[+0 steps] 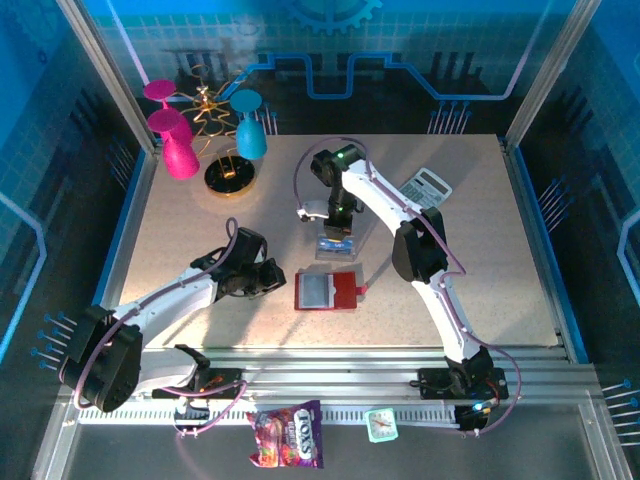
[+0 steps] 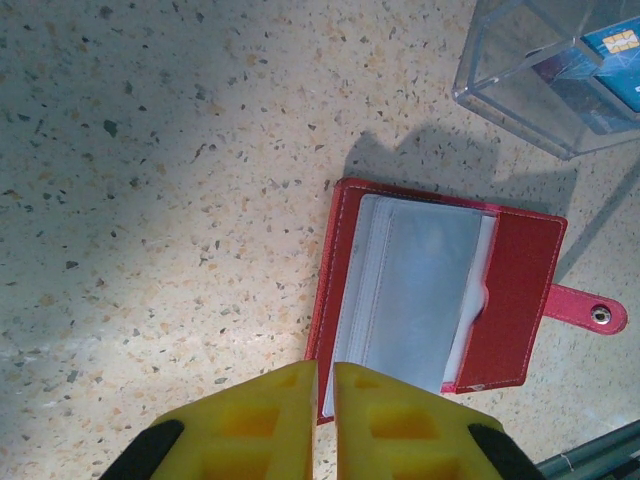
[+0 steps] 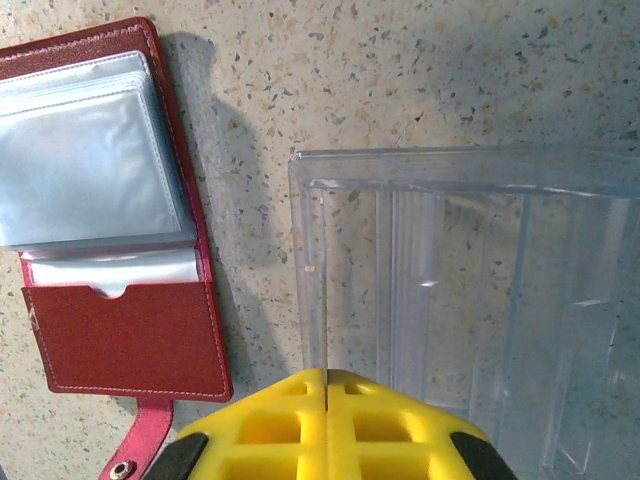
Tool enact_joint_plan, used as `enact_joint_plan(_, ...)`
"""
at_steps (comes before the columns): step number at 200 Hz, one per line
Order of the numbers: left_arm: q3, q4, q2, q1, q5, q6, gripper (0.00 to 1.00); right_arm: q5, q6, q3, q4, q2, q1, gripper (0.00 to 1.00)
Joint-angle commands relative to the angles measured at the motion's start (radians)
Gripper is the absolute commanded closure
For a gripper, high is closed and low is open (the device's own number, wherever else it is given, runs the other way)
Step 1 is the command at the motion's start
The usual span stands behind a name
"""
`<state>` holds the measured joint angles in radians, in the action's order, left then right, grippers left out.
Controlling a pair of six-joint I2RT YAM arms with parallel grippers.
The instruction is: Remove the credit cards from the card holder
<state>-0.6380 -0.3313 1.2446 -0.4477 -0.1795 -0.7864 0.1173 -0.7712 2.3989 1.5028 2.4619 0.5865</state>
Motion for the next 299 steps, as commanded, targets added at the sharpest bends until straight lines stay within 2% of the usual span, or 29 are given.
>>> enact_joint_plan(1,0.015,0.008,0.009,0.008,-0.01,-0.017,0.87,0.033,0.001,-0.009,0.033,0.03,-0.012,0.94)
enact_joint_plan(35,0.016,0.01,0.015,0.007,-0.015,-0.02,0.86,0.024,0.011,-0.008,0.03,0.02,-0.016,0.86)
enact_joint_plan(106,0.018,0.021,0.021,0.007,-0.023,-0.024,0.86,-0.019,0.036,-0.019,-0.033,-0.027,-0.023,0.83)
enact_joint_plan(183,0.005,0.012,0.023,0.008,-0.026,-0.016,0.86,-0.057,0.056,-0.049,-0.11,-0.052,-0.019,0.88)
enact_joint_plan(210,0.0,0.012,0.028,0.007,-0.027,-0.016,0.86,-0.066,0.058,-0.059,-0.13,-0.065,-0.019,0.95)
enact_joint_plan(234,-0.005,0.014,0.035,0.007,-0.032,-0.017,0.86,-0.063,0.061,-0.069,-0.142,-0.073,-0.019,0.97)
enact_joint_plan(299,-0.005,0.015,0.035,0.008,-0.032,-0.014,0.86,-0.051,0.075,-0.154,-0.173,-0.087,-0.008,0.95)
